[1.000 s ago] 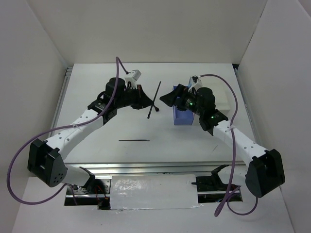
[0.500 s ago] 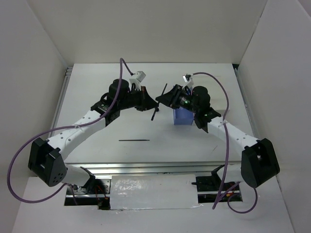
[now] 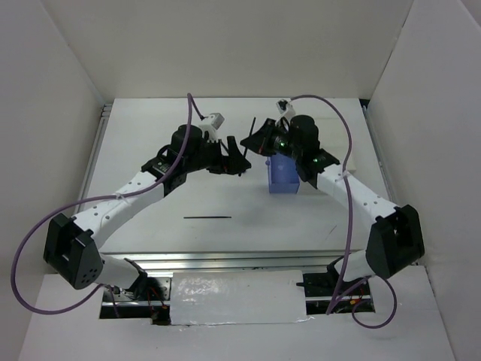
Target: Organize the makeup
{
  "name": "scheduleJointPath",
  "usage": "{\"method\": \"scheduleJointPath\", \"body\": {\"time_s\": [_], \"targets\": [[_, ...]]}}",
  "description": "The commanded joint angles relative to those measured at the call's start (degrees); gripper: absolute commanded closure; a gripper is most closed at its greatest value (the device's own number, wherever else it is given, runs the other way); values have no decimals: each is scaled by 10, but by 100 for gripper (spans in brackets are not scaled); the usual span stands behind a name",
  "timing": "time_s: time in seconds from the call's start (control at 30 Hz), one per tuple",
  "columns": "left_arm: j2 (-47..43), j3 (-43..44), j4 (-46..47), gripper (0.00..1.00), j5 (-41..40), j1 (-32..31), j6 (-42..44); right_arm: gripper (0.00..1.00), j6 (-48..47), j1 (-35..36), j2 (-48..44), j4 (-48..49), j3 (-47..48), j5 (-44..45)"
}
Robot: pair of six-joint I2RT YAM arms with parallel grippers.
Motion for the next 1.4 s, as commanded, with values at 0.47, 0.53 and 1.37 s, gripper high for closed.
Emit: {"method": "scheduleJointPath", "body": {"time_s": [0.47, 0.53, 1.37], "targets": [[-101, -7, -156, 1, -315, 4, 15, 91, -221, -36, 241, -453, 338, 407], [-90, -8, -155, 1, -316, 4, 16, 91, -224, -43, 252, -457, 338, 412], [236, 212, -211, 1, -357, 9, -70, 25, -201, -56, 59, -409, 232, 324]]}}
